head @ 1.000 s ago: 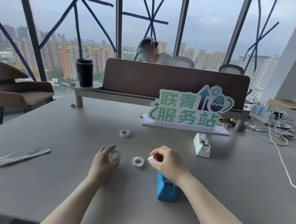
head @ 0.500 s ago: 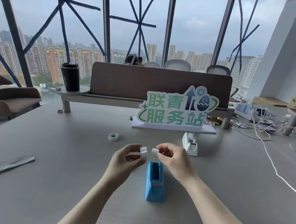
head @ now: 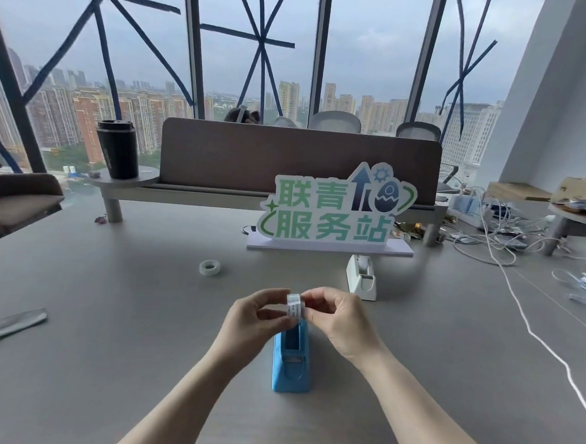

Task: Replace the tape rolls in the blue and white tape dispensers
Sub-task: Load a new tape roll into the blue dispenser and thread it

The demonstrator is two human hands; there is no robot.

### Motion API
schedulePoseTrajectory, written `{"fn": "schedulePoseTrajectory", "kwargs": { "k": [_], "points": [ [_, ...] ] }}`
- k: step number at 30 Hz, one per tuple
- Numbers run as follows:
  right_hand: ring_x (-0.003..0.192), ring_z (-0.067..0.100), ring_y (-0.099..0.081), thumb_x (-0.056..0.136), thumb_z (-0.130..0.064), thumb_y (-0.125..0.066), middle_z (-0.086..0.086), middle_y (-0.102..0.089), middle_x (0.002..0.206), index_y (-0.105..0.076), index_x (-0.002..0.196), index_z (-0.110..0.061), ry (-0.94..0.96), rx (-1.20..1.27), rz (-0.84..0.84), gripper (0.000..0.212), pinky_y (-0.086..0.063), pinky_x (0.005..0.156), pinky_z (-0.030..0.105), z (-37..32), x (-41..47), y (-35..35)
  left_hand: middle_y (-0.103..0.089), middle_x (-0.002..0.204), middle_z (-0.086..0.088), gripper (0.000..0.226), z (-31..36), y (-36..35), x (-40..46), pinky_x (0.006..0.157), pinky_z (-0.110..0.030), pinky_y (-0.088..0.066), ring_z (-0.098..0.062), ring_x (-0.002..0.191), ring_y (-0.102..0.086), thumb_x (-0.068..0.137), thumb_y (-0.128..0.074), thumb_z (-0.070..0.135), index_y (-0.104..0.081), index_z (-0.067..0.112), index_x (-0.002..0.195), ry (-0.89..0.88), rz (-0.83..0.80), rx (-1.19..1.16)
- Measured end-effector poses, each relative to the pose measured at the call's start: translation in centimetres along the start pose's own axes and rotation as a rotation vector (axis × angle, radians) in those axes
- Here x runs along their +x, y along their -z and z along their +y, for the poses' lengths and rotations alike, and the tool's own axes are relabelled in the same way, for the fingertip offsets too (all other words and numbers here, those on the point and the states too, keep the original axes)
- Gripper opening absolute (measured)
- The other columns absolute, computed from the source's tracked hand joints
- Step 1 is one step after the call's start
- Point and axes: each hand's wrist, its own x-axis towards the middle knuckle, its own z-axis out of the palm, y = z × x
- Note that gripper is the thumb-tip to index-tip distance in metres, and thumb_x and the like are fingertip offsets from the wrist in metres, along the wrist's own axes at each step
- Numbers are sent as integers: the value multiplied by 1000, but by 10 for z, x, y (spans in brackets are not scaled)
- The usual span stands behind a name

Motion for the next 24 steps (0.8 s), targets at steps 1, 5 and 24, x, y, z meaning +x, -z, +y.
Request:
{"fn": "schedulePoseTrajectory", "kwargs": {
  "k": [1, 5, 24],
  "points": [
    [84, 25, -71, 78, -9, -78, 6, -76, 87, -74, 93, -12, 0, 16, 9, 16, -58, 83, 43, 0, 0, 0, -77, 96, 0, 40, 0, 0, 1, 79, -29, -59, -17, 89, -74, 71, -81, 3, -70, 23, 103, -4, -2, 5],
    [83, 22, -72, 76, -11, -80, 4, -77, 87, -75, 91, -12, 2, 58, 21, 16, -59, 82, 40, 1, -2, 2, -75, 99, -1, 39, -2, -2, 4, 83, -37, -59, -21, 92, -73, 68, -83, 3, -65, 22, 97, 12, 36, -6],
    [88, 18, -73, 79, -16, -77, 1, -78, 89, -78, 93, -17, -47, 100, 92, 14, -58, 85, 38, 14, -5, -4, -77, 89, -6, 30, -8, -12, 2, 81, -35, -59, -19, 87, -75, 66, -84, 6, -70, 10, 92, 31, 85, -29]
  ]
}}
